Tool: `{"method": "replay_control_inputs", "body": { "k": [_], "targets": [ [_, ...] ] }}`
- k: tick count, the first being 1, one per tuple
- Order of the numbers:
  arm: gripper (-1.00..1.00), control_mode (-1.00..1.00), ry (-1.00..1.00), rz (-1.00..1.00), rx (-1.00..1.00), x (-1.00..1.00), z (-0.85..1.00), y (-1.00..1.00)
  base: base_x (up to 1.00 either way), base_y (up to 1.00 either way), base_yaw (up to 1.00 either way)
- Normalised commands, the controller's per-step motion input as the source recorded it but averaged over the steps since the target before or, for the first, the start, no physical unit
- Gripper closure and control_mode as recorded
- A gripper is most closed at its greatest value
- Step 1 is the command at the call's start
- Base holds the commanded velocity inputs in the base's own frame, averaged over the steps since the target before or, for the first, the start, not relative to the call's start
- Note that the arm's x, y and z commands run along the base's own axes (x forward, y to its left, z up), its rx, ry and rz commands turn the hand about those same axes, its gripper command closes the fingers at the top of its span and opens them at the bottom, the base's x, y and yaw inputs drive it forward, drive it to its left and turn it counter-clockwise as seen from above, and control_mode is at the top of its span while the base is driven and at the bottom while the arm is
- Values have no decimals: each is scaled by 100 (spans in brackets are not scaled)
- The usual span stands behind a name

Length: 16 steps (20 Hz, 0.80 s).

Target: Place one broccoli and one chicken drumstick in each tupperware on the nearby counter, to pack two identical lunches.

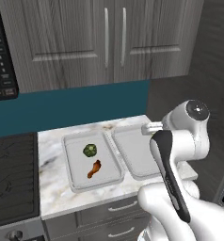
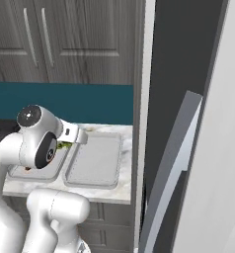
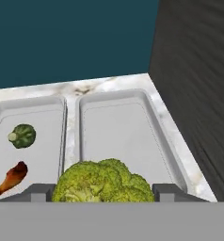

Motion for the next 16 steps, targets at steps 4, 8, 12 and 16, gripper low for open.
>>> {"method": "replay_control_inputs", "body": {
  "k": [4,8,12,16],
  "targets": [
    [100,-100,5,-1,0,37,-33,-16,0,0,0],
    [100,-100,6,0,0,47,-38,-15,0,0,0],
    [100,-100,9,0,0,51,-46,-7,0,0,0],
    [100,-100,6,0,0,53,-46,-1,0,0,0]
  ]
}}
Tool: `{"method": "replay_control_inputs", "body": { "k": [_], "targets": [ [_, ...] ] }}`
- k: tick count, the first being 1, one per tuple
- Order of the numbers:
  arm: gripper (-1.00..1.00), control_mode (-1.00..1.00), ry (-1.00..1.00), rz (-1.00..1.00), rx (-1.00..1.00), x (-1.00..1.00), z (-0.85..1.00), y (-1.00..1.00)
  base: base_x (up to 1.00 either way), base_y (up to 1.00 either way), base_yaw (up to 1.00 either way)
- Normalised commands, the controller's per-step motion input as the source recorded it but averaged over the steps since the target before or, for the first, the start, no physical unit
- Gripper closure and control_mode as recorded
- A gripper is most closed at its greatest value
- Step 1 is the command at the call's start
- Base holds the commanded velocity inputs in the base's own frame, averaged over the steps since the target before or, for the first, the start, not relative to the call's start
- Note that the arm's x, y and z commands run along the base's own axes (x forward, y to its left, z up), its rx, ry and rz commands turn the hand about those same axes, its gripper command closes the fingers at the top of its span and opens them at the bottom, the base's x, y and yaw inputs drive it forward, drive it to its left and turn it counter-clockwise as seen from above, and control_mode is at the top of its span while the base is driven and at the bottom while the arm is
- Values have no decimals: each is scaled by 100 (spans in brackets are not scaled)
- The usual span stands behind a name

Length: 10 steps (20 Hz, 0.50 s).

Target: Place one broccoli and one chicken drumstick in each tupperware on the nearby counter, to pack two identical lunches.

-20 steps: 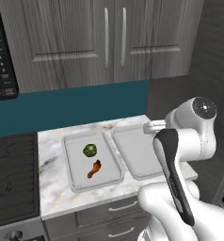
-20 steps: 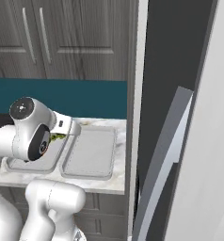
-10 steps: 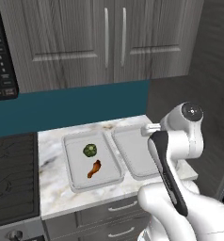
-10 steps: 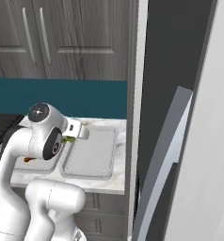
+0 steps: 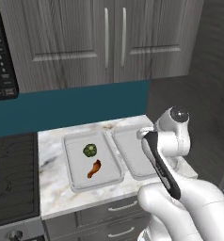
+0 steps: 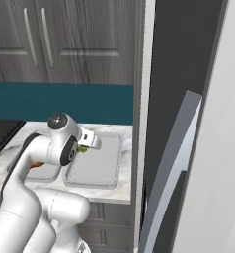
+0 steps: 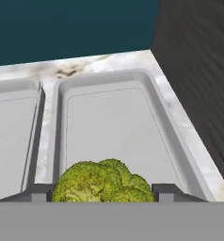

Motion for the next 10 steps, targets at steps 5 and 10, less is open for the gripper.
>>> {"method": "replay_control_inputs", "body": {
  "k": [5,10],
  "targets": [
    [100,-100,7,0,0,51,-43,0,0,0,0],
    [100,-100,7,0,0,49,-41,0,0,0,0]
  ]
}}
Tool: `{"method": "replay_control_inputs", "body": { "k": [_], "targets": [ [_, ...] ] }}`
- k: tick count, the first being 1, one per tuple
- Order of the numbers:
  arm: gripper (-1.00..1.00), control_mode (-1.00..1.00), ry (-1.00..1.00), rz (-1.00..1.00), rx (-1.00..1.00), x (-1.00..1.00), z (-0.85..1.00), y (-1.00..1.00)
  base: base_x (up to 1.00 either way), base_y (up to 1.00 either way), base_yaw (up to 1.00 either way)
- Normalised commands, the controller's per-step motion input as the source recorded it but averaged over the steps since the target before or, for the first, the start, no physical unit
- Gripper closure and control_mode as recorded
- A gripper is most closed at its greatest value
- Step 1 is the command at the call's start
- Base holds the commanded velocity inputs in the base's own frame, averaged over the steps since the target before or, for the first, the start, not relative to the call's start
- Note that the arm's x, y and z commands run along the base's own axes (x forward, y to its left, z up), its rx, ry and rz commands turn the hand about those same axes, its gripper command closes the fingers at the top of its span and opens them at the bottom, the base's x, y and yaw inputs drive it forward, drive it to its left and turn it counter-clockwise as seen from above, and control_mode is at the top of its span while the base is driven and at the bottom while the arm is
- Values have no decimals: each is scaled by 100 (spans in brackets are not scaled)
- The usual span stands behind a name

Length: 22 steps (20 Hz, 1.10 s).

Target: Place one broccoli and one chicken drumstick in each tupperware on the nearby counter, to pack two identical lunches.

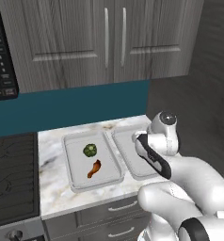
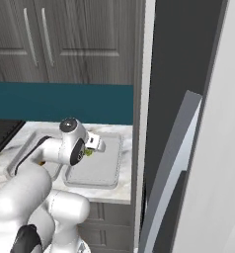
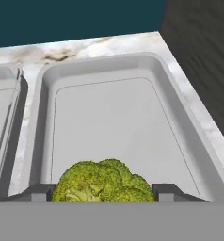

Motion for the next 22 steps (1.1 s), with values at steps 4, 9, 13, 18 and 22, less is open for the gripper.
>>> {"method": "replay_control_inputs", "body": {
  "k": [4,9,13,18,22],
  "targets": [
    [100,-100,7,0,0,48,-37,0,0,0,0],
    [100,-100,2,0,0,45,-32,0,0,0,0],
    [100,-100,0,0,0,39,-33,0,0,0,0],
    [100,-100,0,0,0,48,-32,0,0,0,0],
    [100,-100,0,0,0,50,-33,-1,0,0,0]
  ]
}}
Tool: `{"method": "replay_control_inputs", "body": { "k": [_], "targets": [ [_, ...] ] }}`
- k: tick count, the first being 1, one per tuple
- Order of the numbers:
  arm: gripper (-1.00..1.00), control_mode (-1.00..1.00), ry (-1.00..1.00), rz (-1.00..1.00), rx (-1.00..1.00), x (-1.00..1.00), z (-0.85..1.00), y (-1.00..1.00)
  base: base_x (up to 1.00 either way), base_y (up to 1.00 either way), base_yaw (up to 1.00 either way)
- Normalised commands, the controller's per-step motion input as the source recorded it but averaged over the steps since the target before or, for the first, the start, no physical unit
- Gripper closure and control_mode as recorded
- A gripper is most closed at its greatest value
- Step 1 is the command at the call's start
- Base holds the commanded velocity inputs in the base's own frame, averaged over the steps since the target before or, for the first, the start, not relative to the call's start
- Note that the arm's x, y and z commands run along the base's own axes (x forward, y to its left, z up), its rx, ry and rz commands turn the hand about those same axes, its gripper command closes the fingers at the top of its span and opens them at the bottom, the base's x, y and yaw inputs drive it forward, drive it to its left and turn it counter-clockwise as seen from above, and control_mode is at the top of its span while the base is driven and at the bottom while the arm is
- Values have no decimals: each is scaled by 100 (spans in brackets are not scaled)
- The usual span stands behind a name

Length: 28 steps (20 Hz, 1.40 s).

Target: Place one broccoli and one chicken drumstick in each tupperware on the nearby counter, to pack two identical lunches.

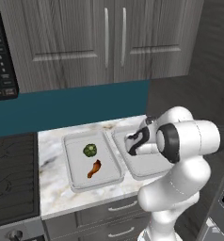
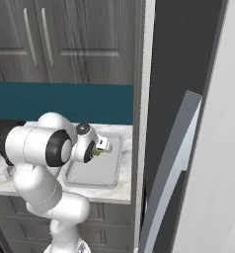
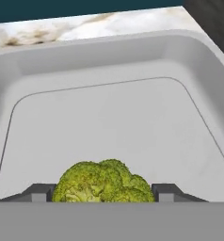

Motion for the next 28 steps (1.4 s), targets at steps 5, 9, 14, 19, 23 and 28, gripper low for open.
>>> {"method": "replay_control_inputs", "body": {
  "k": [5,9,14,19,23,28],
  "targets": [
    [-100,-100,0,0,0,40,-26,0,0,0,0],
    [-100,-100,2,0,0,38,-10,0,0,0,0],
    [-100,-100,0,0,0,-16,10,-3,0,0,0],
    [-100,-100,0,0,0,-53,50,-1,0,0,0],
    [-100,-100,3,0,0,-50,94,-7,0,0,0],
    [-100,-100,16,0,0,-72,75,-10,0,0,0]
  ]
}}
